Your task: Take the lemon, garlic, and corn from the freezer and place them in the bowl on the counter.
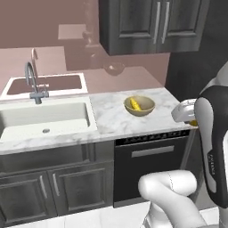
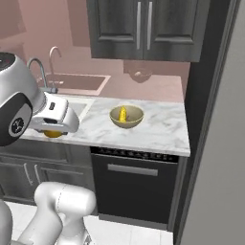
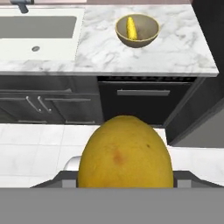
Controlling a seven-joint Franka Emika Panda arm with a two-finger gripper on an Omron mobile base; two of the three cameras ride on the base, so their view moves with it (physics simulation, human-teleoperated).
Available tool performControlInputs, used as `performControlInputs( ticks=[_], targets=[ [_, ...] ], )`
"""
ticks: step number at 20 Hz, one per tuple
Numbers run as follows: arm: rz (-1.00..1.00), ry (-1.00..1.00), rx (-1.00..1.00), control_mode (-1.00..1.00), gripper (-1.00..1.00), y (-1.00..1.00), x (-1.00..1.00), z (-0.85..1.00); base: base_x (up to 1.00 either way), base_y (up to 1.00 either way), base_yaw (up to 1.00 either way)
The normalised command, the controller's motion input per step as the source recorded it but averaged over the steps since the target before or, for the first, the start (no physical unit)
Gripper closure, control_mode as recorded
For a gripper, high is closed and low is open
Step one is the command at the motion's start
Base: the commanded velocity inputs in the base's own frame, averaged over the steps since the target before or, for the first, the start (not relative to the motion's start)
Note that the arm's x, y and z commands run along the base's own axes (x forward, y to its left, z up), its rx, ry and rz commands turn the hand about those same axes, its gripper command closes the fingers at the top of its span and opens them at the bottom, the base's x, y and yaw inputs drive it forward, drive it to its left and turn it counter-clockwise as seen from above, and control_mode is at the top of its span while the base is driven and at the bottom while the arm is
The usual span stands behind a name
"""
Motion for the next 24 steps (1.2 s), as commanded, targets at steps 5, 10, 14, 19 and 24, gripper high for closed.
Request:
performControlInputs(
  ticks=[5, 10, 14, 19, 24],
  targets=[
    [0.00, 0.00, 0.00, 1.00, 1.00, 0.00, 0.00, 0.00, 0.55, -0.30, 0.00],
    [0.00, 0.00, 0.00, 1.00, 1.00, 0.00, 0.00, 0.00, 0.46, -0.47, 0.00],
    [0.00, 0.00, 0.00, 1.00, 1.00, 0.00, 0.00, 0.00, 0.40, -0.34, 0.00],
    [0.00, 0.00, 0.00, 1.00, 1.00, 0.00, 0.00, 0.00, 0.51, -0.13, 0.00],
    [0.00, 0.00, 0.00, 1.00, 1.00, 0.00, 0.00, 0.00, 0.56, -0.11, 0.00]
  ],
)
